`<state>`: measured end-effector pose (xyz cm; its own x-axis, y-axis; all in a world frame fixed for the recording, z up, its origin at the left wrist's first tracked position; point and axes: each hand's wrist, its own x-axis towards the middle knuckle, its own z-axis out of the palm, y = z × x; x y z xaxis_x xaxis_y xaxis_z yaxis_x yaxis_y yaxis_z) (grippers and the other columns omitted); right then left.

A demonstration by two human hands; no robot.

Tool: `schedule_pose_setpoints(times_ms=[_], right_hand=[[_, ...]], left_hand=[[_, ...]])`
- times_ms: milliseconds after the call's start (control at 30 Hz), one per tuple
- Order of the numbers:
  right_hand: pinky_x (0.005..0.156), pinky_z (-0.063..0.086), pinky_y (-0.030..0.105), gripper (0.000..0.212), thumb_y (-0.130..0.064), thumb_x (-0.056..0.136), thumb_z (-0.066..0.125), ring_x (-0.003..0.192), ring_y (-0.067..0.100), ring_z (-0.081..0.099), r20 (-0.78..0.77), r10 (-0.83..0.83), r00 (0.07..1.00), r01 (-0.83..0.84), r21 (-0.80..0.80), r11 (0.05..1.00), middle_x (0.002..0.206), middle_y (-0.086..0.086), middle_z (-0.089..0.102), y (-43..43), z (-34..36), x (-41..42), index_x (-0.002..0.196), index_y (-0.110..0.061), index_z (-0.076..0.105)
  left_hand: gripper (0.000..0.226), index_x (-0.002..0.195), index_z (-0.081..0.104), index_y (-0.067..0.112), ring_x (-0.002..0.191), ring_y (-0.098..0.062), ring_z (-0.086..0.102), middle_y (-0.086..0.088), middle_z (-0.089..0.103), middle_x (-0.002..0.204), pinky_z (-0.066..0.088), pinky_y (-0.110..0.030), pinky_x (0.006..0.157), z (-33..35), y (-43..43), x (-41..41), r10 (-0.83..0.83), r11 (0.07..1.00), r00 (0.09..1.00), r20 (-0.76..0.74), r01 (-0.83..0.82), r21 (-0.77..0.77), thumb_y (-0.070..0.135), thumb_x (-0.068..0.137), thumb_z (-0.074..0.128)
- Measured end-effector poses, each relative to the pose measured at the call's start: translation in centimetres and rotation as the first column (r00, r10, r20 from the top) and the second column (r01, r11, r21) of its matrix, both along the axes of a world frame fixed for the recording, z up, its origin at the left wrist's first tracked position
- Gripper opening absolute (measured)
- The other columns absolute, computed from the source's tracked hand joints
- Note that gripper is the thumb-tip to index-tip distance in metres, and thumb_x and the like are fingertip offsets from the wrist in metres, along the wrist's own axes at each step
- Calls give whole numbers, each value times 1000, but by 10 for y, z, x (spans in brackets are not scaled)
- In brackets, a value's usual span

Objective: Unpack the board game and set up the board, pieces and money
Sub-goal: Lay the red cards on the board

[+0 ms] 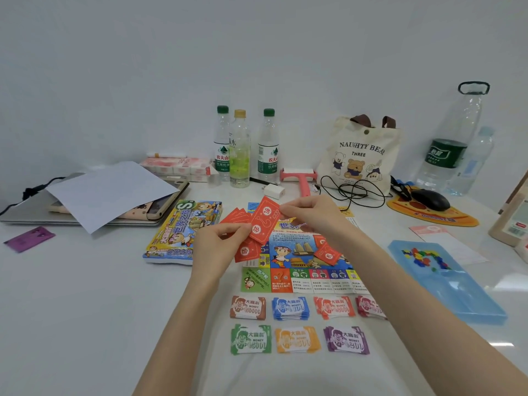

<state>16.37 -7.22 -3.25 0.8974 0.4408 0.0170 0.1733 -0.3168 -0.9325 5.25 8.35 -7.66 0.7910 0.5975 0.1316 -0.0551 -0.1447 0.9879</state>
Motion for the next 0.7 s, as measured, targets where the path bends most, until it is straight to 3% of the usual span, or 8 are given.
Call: schedule_pose_setpoints(times_ms=[67, 200, 400, 533, 700], right_hand=[[64, 48, 19, 12, -23, 86, 71, 69, 6, 59, -104, -7, 995, 10, 31, 999, 83, -5, 74, -2, 1, 5, 93, -14, 75], [59, 44, 19, 12, -19, 87, 70, 68, 8, 55, -249, -130, 960, 138, 14, 990, 83, -2, 72, -2, -2, 25, 95, -11, 73], [52, 34, 22, 8, -17, 85, 71, 63, 10, 46, -187, -319, 929, 288, -178, 941, 81, 1, 71, 2, -20, 65, 85, -9, 67], [49, 35, 25, 30, -14, 75, 74, 62, 14, 46, -147, -367, 918, 323, -259, 910, 103, 12, 72, 8, -33, 89, 100, 1, 68], [53, 37, 26, 35, -16, 74, 77, 69, 15, 47, -127, -383, 915, 321, -348, 881, 105, 10, 71, 13, -44, 103, 105, -3, 66]], left_hand=[[14, 97, 74, 18, 84, -9, 67, 3, 73, 89, 51, -20, 71, -3, -3, 2, 42, 999, 998, 42, -43, 18, 26, 86, 69], [13, 102, 70, 24, 84, -2, 64, 9, 69, 89, 50, -15, 70, -6, -8, 3, 118, 992, 986, 121, -122, 20, 24, 91, 63], [15, 100, 70, 27, 97, -9, 64, 3, 70, 103, 52, -26, 85, -15, -10, 9, 145, 987, 977, 154, -153, 41, 17, 92, 62], [14, 100, 69, 26, 92, -3, 63, 5, 70, 101, 50, -14, 74, -15, -13, 11, 134, 991, 979, 155, -134, -12, 17, 93, 61], [16, 105, 70, 19, 87, -2, 64, 3, 69, 101, 48, -6, 60, -16, -13, 13, 124, 991, 982, 142, -114, -73, 19, 94, 59]])
